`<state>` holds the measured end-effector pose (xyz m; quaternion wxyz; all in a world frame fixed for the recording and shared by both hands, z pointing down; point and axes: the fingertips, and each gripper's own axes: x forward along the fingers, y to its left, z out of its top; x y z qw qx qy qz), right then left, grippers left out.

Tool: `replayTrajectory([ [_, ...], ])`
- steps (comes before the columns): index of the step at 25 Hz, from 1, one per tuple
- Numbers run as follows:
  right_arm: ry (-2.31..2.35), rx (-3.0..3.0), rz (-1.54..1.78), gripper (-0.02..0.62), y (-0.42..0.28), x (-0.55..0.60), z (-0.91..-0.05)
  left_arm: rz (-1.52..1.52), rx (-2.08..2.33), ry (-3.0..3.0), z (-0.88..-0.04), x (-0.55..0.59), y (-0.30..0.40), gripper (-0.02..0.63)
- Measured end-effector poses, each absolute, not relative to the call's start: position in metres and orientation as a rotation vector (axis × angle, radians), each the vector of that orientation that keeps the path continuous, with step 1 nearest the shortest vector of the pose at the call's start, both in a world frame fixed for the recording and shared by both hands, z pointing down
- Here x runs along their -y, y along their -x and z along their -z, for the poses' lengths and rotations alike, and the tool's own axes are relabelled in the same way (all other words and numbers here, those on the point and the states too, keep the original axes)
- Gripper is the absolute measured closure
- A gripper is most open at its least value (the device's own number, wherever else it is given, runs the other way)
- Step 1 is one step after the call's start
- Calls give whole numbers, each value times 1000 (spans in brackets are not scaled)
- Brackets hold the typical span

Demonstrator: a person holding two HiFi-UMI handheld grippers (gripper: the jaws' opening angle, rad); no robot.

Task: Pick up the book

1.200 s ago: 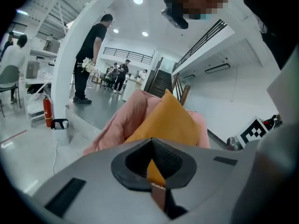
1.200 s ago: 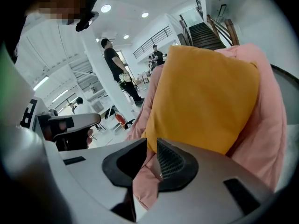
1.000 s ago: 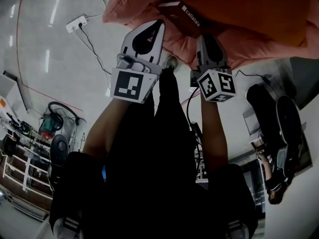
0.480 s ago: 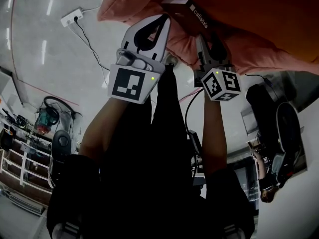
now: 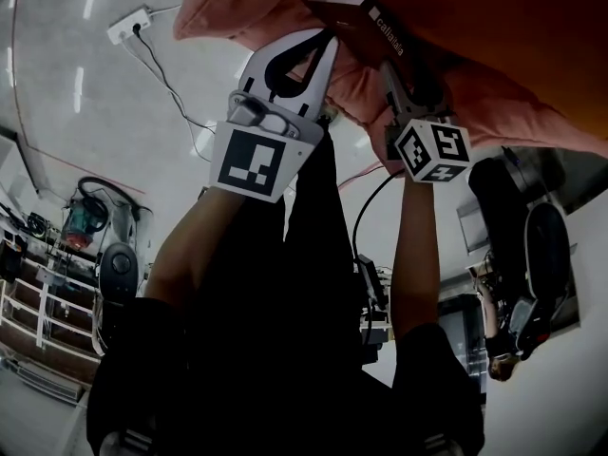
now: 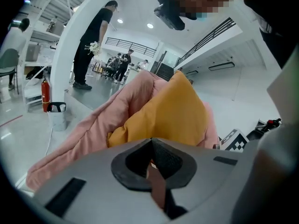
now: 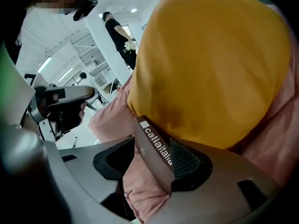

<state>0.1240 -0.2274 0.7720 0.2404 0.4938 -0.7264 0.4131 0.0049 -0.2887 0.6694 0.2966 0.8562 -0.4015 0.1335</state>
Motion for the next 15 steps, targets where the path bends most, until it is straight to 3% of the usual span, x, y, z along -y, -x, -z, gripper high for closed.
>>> replayTrajectory([
  [15,-1073,1986,-1009,353,-118,223,-816,-347,1055,-2238,-692,297,-11,598],
])
